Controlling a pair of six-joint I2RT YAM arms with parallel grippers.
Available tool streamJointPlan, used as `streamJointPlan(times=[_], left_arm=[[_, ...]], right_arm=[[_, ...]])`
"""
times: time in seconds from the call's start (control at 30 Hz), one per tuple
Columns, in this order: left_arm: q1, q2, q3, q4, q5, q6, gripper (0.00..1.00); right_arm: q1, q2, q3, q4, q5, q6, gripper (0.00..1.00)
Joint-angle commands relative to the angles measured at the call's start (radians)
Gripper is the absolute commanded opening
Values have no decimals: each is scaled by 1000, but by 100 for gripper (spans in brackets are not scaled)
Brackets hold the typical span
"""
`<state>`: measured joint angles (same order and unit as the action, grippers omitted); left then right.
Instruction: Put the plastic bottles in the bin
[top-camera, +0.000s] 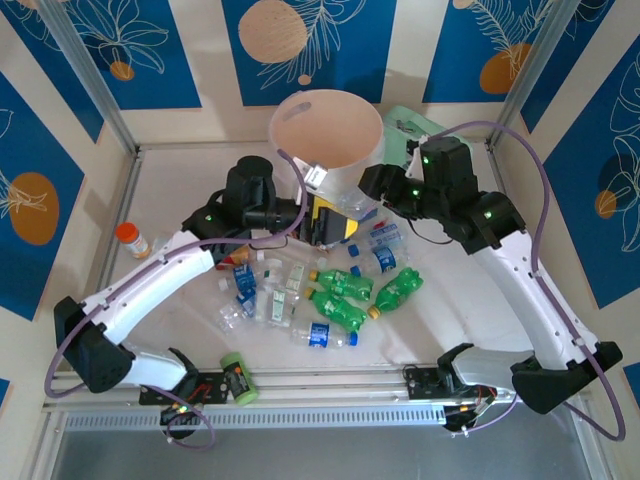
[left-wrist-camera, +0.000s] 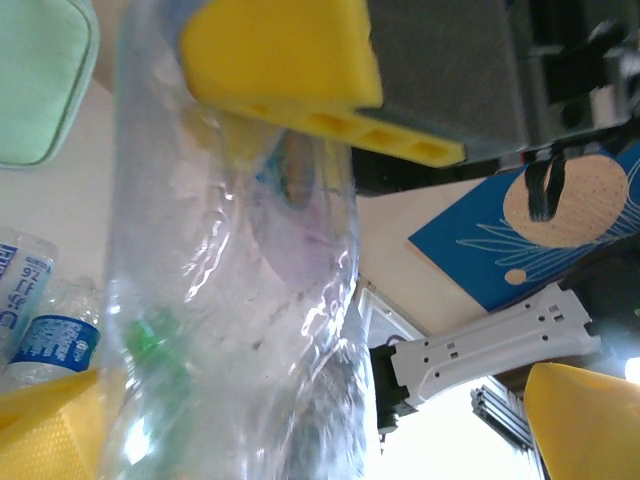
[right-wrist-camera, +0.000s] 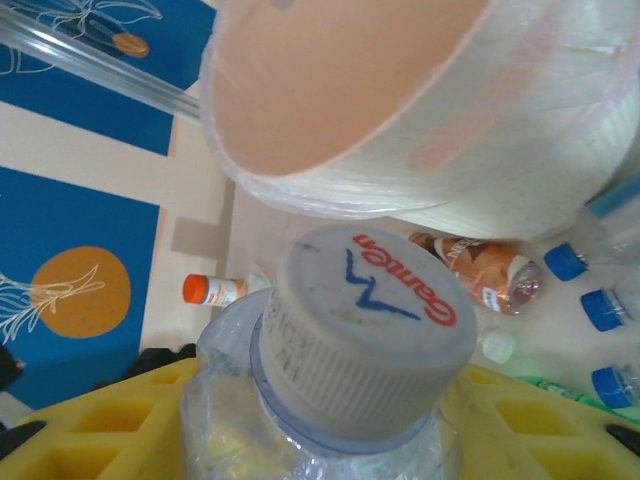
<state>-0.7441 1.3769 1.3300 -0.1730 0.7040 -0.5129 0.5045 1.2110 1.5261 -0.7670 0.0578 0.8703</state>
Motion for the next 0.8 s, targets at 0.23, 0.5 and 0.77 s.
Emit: streamJointPlan(times=[0.23,0.5,0.77], left_arm=[[-20,20,55,-100,3,101,86],[-21,1,54,-146,-78,162,74],[-21,-5,51,-169,-120,189,76]], right_arm=[[17,20,31,26,-21,-10,54],[17,35,31,14,-12,-7,54],[21,42,34,0,4,-14,54]])
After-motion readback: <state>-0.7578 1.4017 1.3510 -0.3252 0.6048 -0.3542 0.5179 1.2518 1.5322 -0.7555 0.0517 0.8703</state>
